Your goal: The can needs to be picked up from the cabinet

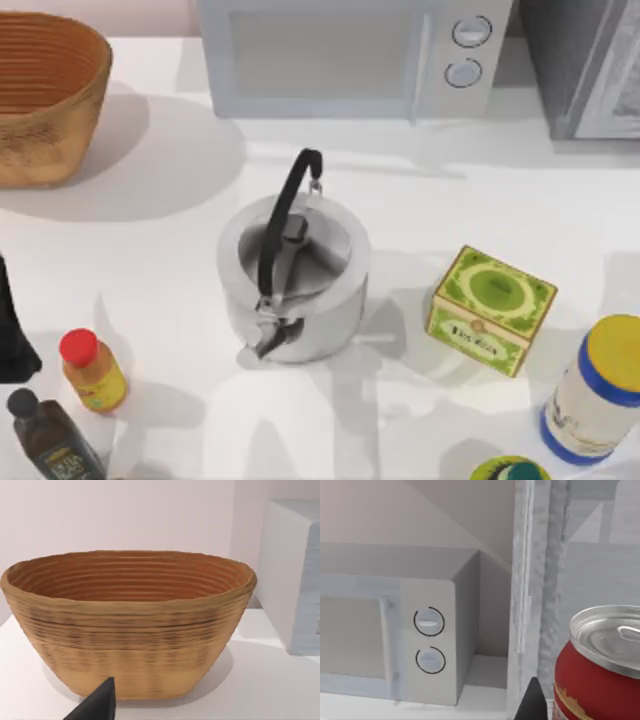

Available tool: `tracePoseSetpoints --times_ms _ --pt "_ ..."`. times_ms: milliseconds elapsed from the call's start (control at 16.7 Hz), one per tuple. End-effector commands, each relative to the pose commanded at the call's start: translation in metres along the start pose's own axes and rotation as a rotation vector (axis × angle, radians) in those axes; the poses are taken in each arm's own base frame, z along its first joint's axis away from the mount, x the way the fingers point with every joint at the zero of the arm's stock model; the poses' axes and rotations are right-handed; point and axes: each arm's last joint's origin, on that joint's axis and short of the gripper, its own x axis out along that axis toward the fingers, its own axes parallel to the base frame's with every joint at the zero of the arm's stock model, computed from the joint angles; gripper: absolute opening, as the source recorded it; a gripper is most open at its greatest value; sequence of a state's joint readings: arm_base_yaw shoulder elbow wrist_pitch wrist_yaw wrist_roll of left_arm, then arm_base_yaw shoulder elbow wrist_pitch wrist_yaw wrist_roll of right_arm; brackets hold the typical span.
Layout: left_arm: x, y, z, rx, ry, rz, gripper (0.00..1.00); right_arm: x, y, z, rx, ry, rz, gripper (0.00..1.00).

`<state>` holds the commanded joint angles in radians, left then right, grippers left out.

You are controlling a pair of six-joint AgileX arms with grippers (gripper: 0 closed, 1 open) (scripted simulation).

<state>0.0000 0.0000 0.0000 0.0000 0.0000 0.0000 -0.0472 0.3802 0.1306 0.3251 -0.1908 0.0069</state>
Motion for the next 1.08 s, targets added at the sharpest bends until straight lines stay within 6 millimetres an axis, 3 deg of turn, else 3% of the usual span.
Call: tracePoseSetpoints --times_ms 240,420,720,1080 --pt "0.0 0.0 0.0 0.0 0.0 0.0 1.0 0.046 -0.011 0.013 -0.004 -0.005 0.137 0.0" --pt "0.0 0.0 0.0 0.0 0.0 0.0 1.0 0.089 -0.026 0.001 0.004 0.019 0.249 0.0" --pt "0.0 0.0 0.0 0.0 0.0 0.0 1.0 0.147 -0.054 -0.064 0.035 0.068 0.427 0.0" --pt "0.0 0.0 0.0 0.0 0.0 0.0 1.0 0.167 -0.075 -0.146 0.049 0.074 0.581 0.0"
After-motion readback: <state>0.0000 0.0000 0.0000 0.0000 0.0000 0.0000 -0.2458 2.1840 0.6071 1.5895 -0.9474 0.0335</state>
